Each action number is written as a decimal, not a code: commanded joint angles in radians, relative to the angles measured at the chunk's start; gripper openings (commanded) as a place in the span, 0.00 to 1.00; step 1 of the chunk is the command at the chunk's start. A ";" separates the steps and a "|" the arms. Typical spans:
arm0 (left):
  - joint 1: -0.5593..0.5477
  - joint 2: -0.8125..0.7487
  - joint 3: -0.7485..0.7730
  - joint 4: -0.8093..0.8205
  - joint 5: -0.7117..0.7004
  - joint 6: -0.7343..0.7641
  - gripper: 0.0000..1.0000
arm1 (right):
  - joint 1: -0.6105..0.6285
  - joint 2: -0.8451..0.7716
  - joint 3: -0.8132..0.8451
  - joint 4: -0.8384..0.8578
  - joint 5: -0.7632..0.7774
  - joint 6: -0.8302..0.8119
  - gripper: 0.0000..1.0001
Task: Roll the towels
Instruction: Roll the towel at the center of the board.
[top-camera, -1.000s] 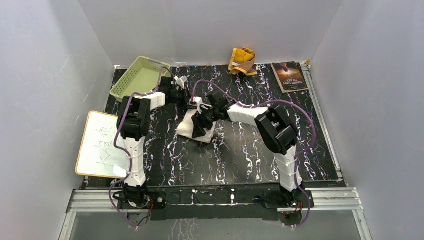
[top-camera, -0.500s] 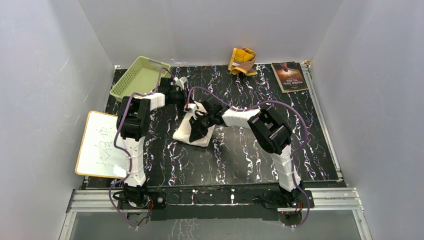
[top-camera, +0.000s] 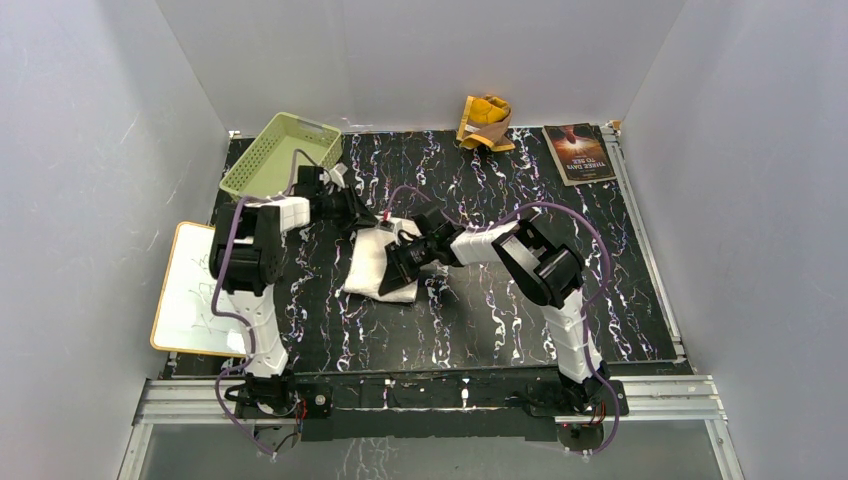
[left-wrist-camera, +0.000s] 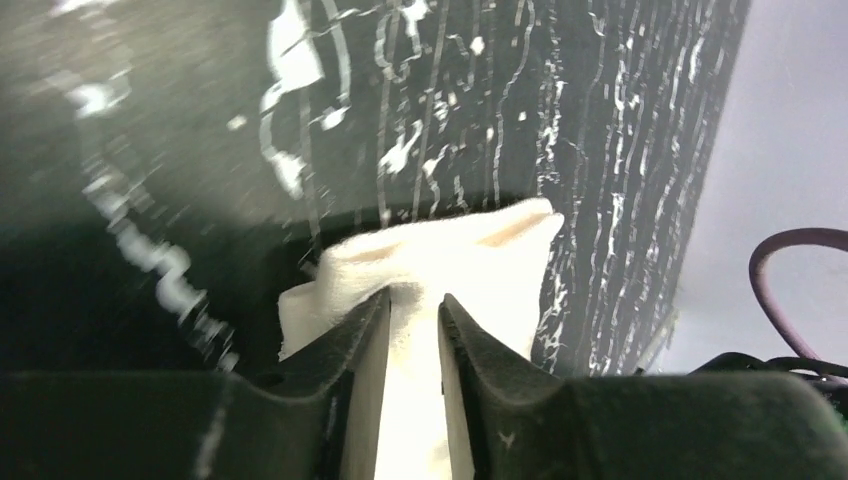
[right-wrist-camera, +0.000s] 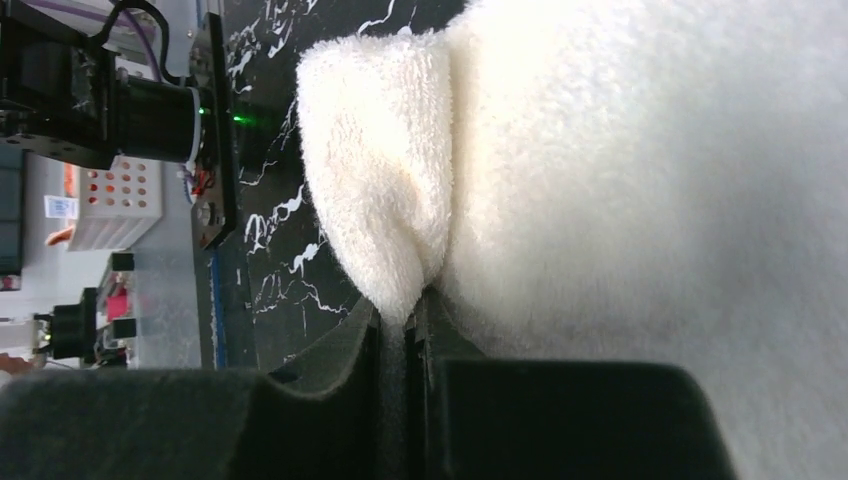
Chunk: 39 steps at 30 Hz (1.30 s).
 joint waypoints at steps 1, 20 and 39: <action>0.036 -0.181 -0.091 0.009 -0.159 -0.025 0.27 | 0.008 0.057 -0.069 -0.020 -0.025 0.061 0.00; -0.053 -0.763 -0.691 0.128 -0.067 -0.054 0.07 | -0.008 0.122 -0.001 -0.131 -0.054 0.020 0.00; -0.173 -0.493 -0.742 0.201 -0.155 0.060 0.00 | -0.016 0.075 -0.018 -0.170 -0.040 -0.007 0.43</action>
